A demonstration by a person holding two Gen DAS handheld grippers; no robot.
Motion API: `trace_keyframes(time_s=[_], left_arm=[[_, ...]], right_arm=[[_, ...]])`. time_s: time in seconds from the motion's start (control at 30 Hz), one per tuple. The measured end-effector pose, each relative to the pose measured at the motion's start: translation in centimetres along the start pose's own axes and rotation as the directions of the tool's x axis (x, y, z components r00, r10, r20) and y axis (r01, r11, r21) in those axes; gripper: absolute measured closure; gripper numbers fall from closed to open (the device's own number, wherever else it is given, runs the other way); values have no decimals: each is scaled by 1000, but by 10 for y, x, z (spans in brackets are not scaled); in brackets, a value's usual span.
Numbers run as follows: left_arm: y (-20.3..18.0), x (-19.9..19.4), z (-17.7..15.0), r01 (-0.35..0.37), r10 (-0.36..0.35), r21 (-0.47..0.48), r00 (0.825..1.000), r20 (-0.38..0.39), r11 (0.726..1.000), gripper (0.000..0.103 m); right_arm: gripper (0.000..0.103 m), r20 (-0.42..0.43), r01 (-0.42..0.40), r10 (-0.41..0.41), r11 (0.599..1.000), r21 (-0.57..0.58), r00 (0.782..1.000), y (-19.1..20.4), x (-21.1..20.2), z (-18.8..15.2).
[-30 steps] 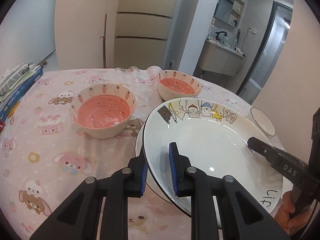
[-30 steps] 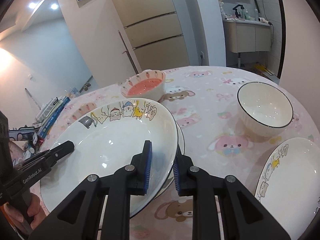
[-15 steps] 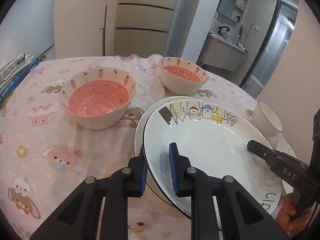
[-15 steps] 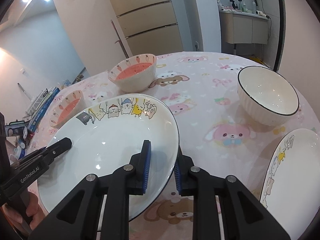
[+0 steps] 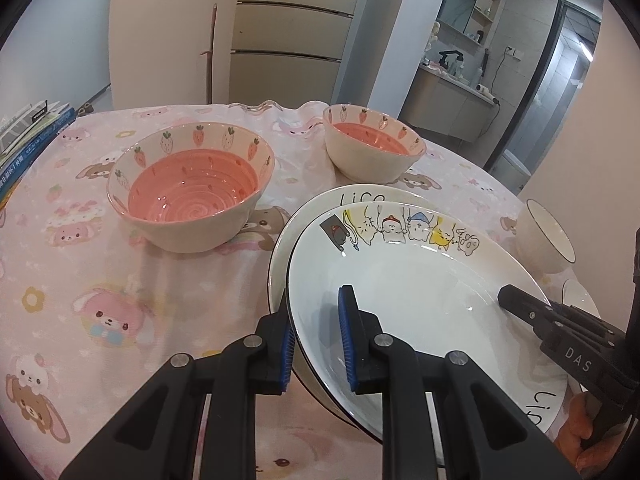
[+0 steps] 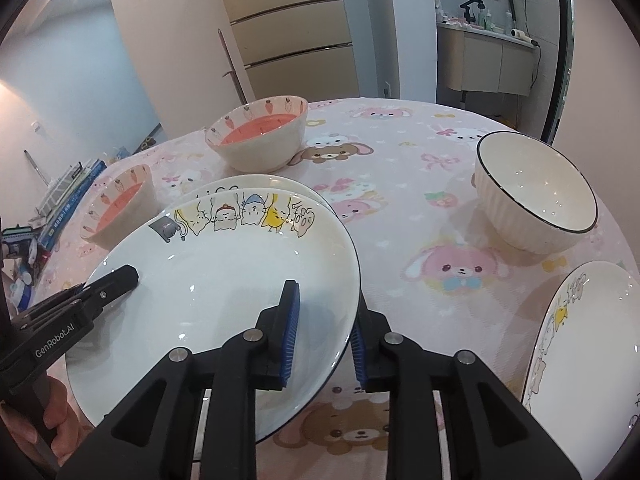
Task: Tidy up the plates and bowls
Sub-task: 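Lift the cartoon-rim plate with the left gripper toward the 'Life' plate, then lower the cartoon-rim plate onto the 'Life' plate with the left gripper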
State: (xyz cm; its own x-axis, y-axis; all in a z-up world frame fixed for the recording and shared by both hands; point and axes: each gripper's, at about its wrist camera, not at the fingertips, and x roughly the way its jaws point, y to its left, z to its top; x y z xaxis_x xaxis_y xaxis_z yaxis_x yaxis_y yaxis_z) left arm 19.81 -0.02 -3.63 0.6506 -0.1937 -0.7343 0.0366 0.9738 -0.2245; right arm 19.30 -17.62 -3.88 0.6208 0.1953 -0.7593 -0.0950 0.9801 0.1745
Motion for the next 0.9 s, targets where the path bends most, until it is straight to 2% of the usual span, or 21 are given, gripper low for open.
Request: trace_keyframes(time_s=[0.13,0.53,0.63,0.9], left_arm=[[0,2,0,-8,8,3,1000,6,1000,83],[-3,3,-1,-33,33,25,999,17,999,82],[-3,3,-1,-28,27,24,1000,5,999,82],[1,-2,0,9,-9,-4,998,-55,1000,81]], right_arm=[[79,8,23,-23,999,-25,1000,4,1,-1],[76,0,24,-24,999,-26,1000,3,6,-1],[76,-12,7,-7,1000,-12,1000,0,7,-1],[77,-13,25,-26,999,-27,1000,1,4,0]])
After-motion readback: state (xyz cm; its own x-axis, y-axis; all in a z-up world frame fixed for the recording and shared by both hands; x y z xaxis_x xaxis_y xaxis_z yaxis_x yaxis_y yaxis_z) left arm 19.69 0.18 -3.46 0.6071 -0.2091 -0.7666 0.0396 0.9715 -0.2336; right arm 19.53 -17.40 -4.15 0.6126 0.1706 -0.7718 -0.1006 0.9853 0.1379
